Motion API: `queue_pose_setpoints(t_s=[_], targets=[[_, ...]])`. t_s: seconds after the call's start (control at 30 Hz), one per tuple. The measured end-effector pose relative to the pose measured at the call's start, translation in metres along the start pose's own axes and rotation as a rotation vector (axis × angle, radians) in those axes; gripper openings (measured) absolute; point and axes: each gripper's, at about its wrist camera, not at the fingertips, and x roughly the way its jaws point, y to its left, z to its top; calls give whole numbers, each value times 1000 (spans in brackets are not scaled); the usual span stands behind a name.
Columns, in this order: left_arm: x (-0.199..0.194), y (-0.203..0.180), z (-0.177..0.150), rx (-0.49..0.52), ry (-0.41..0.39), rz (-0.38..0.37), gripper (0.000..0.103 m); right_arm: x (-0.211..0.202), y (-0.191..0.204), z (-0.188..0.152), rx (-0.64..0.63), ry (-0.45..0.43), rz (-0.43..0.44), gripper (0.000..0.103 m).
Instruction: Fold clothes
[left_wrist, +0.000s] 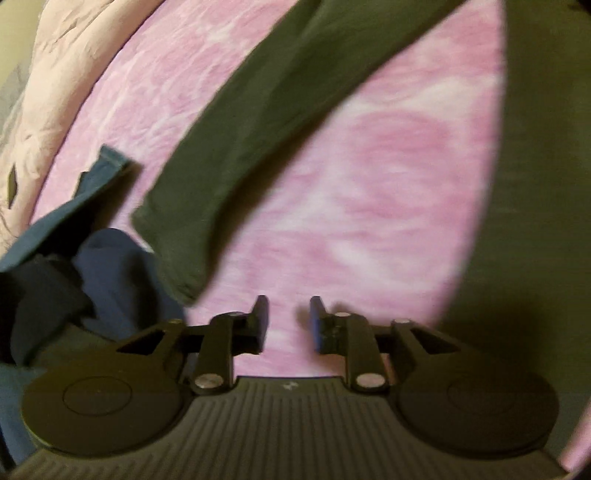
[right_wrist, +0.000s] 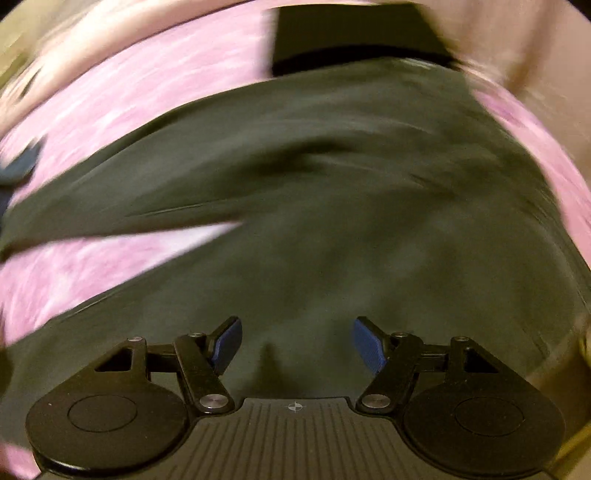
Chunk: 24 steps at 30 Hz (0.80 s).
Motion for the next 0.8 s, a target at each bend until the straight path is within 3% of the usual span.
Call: queue_pose_setpoints(t_s=[0.13, 0.27, 0.57, 0.63, 0.67, 0.7, 0.8], targets=[[-32, -54, 9, 22, -47, -96, 27, -22, -82, -27, 256, -67, -66, 70], [-51, -107, 39, 72, -101, -173, 28, -29, -157, -38, 445, -147, -99, 69], [-48, -183, 114, 210, -151, -252, 30, -4, -255, -31, 660, -270, -33, 68], [-48, -194, 126, 248, -156, -258, 30, -7, -262, -32, 697, -288, -27, 47], [-48, -198, 132, 257, -160, -264, 30, -11, -265, -32, 706, -291, -13, 28], [-49, -202, 139, 264, -165, -271, 30, -13, -268, -33, 704, -292, -22, 19], [-47, -218, 162, 279, -181, -297, 30, -25, -273, -30, 671, -317, -70, 9]])
